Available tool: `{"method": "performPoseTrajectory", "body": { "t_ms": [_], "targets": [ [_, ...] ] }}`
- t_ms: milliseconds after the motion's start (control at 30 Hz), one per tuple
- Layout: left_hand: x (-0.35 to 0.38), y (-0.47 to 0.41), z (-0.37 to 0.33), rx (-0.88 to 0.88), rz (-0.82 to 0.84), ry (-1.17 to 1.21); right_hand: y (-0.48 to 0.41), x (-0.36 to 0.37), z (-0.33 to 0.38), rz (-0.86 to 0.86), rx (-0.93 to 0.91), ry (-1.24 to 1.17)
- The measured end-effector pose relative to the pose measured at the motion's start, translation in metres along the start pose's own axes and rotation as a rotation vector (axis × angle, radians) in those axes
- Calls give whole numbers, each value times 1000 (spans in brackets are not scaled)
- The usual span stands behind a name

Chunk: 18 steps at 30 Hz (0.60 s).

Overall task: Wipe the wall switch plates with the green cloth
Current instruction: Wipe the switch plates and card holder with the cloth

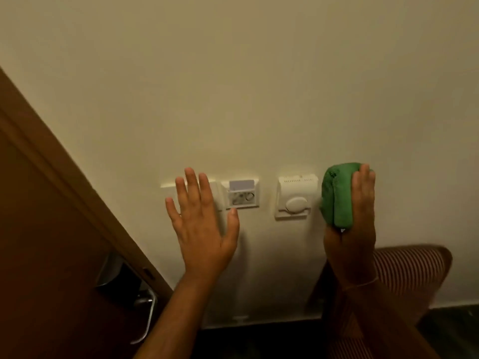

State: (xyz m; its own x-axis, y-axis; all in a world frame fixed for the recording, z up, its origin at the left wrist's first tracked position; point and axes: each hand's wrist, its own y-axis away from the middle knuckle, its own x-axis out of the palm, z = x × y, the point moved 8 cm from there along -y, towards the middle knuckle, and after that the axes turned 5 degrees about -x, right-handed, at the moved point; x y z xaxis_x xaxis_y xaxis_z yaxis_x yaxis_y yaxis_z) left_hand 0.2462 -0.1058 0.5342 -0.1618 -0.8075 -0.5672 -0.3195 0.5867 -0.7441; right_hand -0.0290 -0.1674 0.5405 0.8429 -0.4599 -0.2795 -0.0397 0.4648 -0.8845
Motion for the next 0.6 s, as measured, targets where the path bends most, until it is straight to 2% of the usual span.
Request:
{"method": "performPoseTrajectory", "body": {
  "t_ms": [100,300,500,600],
  "targets": [
    [-23,-40,8,9,-86,8,-27,7,28,-35,-96,-38],
    [-28,-93,14,52,-164,-20,-39,43,63,21,-201,-54],
    [-1,-136,25,88,-129,-43,-22,90,68,138,-194,-46],
    [9,-140,29,111,-175,-67,-7,108,62,162,-171,-32]
  ]
}}
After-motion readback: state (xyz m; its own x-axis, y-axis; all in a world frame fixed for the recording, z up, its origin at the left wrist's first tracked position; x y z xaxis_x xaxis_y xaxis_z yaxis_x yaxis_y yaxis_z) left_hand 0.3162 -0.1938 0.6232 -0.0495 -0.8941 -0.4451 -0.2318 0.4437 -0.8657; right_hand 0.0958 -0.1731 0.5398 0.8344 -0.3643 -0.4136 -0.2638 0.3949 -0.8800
